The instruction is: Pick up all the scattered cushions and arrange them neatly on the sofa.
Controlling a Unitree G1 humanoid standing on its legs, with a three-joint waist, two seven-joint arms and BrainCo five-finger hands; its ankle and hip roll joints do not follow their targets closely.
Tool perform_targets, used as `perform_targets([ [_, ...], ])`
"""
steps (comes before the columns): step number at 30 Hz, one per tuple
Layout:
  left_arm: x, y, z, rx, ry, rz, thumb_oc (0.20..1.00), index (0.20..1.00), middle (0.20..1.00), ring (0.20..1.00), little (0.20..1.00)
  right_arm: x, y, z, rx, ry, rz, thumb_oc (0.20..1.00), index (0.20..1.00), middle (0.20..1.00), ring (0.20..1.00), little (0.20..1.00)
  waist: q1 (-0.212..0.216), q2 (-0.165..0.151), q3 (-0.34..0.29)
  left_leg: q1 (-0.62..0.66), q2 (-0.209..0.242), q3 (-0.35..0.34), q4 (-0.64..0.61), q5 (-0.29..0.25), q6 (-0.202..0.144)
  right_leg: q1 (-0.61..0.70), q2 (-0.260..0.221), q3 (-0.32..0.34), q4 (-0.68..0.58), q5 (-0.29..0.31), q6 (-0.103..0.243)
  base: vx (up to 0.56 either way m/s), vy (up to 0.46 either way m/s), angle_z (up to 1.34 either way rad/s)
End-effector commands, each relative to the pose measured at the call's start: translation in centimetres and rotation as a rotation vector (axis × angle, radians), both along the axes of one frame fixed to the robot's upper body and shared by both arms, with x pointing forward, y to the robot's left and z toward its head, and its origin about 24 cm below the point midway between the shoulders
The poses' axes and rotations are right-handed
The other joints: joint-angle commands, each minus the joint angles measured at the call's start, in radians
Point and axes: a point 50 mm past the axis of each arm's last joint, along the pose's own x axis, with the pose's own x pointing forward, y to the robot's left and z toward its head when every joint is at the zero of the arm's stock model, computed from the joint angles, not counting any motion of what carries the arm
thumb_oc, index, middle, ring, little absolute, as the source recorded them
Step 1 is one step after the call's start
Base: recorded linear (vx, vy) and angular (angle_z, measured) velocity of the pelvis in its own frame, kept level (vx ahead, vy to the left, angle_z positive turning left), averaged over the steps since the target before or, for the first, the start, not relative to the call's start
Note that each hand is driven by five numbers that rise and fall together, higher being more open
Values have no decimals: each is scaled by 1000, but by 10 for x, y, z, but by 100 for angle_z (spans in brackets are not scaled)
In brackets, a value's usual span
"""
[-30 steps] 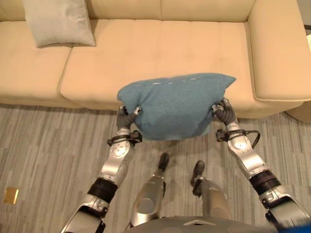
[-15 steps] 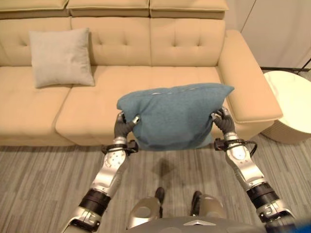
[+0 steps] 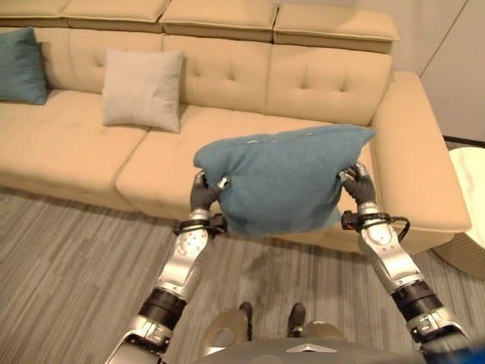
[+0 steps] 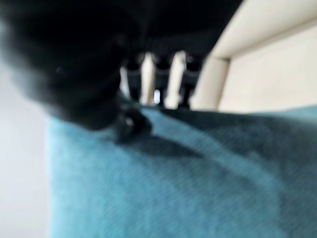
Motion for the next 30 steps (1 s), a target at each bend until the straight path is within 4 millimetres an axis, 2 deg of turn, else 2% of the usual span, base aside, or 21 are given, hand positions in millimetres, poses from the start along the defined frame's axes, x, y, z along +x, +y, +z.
perform_targets([
  [1, 17, -42, 59, -13, -282, -201, 200, 200, 200, 200, 200, 11, 54, 59, 101, -300, 196, 200, 200, 200, 200, 200, 25, -48, -51, -66, 9, 52, -124, 121, -9, 117, 34, 90, -88, -1, 159, 232, 85, 24],
  [2, 16, -41, 61, -14, -290, -200, 200, 200, 200, 200, 200, 11, 55, 59, 99, -302, 197, 200, 200, 200, 200, 200, 33, -51, -49, -73, 10, 55, -110, 122, -12, 123, 33, 91, -86, -5, 160, 358, 180, -11],
  [4, 14, -37, 61, -10, -292, -198, 200, 200, 200, 200, 200, 10, 58, 58, 100, -298, 211, 200, 200, 200, 200, 200, 44, -59, -63, -37, 5, 42, -128, 96, 6, 135, 24, 100, -72, -20, 168, 266, 157, -46],
  [7, 11, -35, 62, -7, -296, -208, 200, 200, 200, 200, 200, 10, 65, 59, 113, -300, 229, 200, 200, 200, 200, 200, 60, -73, -68, -2, -4, 42, -100, 44, 35, 129, -8, 117, 34, -47, 187, 238, 190, -39],
  [8, 10, -32, 64, 10, -307, -204, 200, 200, 200, 200, 200, 10, 70, 59, 114, -301, 243, 200, 200, 200, 200, 200, 69, -73, -57, 23, -11, 47, -83, 13, 56, 81, -41, 120, 179, 16, 221, 204, 202, -32],
  [9, 10, -32, 64, 11, -307, -203, 200, 200, 200, 200, 200, 10, 70, 60, 114, -301, 244, 200, 200, 200, 200, 200, 71, -74, -57, 23, -12, 49, -82, 13, 57, 78, -43, 123, 184, 13, 222, 171, 199, -27],
  [10, 10, -31, 64, 13, -307, -206, 200, 200, 200, 200, 200, 11, 72, 62, 112, -308, 254, 200, 200, 200, 200, 200, 69, -70, -49, 41, -13, 50, -76, 1, 64, 56, -56, 123, 241, 44, 240, 100, 126, -11],
  [11, 10, -31, 65, 18, -309, -209, 200, 200, 200, 200, 200, 12, 75, 65, 115, -317, 264, 200, 200, 200, 200, 200, 66, -63, -44, 56, -13, 50, -71, -11, 74, 39, -65, 124, 301, 59, 247, 168, 192, 1],
  [13, 12, -32, 66, 36, -313, -207, 200, 200, 200, 200, 200, 12, 79, 66, 117, -320, 278, 200, 200, 200, 200, 200, 58, -53, -41, 93, -11, 44, -67, -39, 83, -11, -66, 119, 355, 52, 231, 242, 188, -2],
  [14, 12, -31, 67, 40, -319, -197, 200, 200, 200, 200, 200, 13, 80, 68, 118, -323, 285, 200, 200, 200, 200, 200, 50, -47, -40, 129, -16, 35, -77, -52, 80, -47, -70, 98, 298, 47, 215, 372, 92, -15],
  [15, 12, -29, 67, 46, -318, -202, 200, 200, 200, 200, 200, 15, 82, 71, 124, -329, 292, 200, 200, 200, 200, 200, 49, -52, -44, 160, -20, 40, -88, -74, 73, -51, -99, 50, 171, 58, 209, 386, 14, -21],
  [16, 12, -28, 68, 51, -323, -199, 200, 200, 200, 200, 200, 15, 83, 72, 126, -332, 298, 200, 200, 200, 200, 200, 47, -54, -45, 177, -20, 39, -92, -86, 69, -67, -104, 35, 93, 70, 210, 251, -45, -25],
  [17, 11, -27, 68, 50, -322, -199, 200, 200, 200, 200, 200, 15, 83, 71, 126, -331, 298, 200, 200, 200, 200, 200, 46, -51, -44, 181, -17, 38, -92, -89, 68, -60, -100, 33, 86, 72, 209, 286, -63, -25],
  [18, 11, -26, 67, 50, -323, -196, 200, 200, 200, 200, 200, 15, 84, 74, 120, -339, 302, 200, 200, 200, 200, 200, 36, -56, -42, 209, -14, 22, -90, -104, 58, -94, -103, 55, -21, 114, 224, 202, -42, -19],
  [21, 12, -26, 68, 44, -324, -188, 200, 200, 200, 200, 200, 16, 85, 78, 105, -356, 301, 200, 200, 200, 200, 200, 27, -52, -40, 232, 0, 3, -85, -120, 48, -124, -101, 88, -70, 148, 243, 288, -78, 4],
  [22, 13, -25, 65, 41, -313, -182, 200, 200, 200, 200, 200, 16, 83, 77, 97, -353, 300, 200, 200, 200, 200, 200, 24, -62, -52, 257, 4, -7, -80, -135, 36, -111, -97, 102, -69, 157, 249, 305, -100, 25],
  [25, 12, -28, 62, 26, -304, -194, 200, 200, 200, 200, 200, 16, 79, 75, 85, -347, 287, 200, 200, 200, 200, 200, 17, -67, -65, 267, 24, -29, -58, -132, 24, -94, -85, 115, -60, 166, 240, 375, -145, 33],
  [27, 13, -35, 57, -6, -273, -212, 200, 200, 200, 200, 200, 14, 71, 74, 97, -349, 267, 200, 200, 200, 200, 200, -8, -60, -93, 262, 85, -57, -6, -73, -27, -56, -48, 85, -59, 133, 204, 313, -182, 57],
  [28, 13, -35, 57, -6, -273, -212, 200, 200, 200, 200, 200, 14, 71, 74, 97, -349, 267, 200, 200, 200, 200, 200, -9, -59, -93, 261, 85, -58, -6, -73, -28, -56, -48, 84, -59, 133, 204, 142, -137, 56],
  [29, 15, -38, 60, -2, -283, -221, 200, 200, 200, 200, 200, 14, 68, 75, 107, -357, 249, 200, 200, 200, 200, 200, -13, -61, -88, 217, 106, -58, 64, -24, -47, -40, -44, 64, -63, 125, 190, 90, -159, 54],
  [30, 17, -43, 65, -6, -297, -239, 200, 200, 200, 200, 200, 15, 67, 77, 116, -365, 241, 200, 200, 200, 200, 200, -13, -68, -77, 166, 113, -68, 142, -4, -51, -26, -43, 47, -67, 115, 178, 167, -256, 48],
])
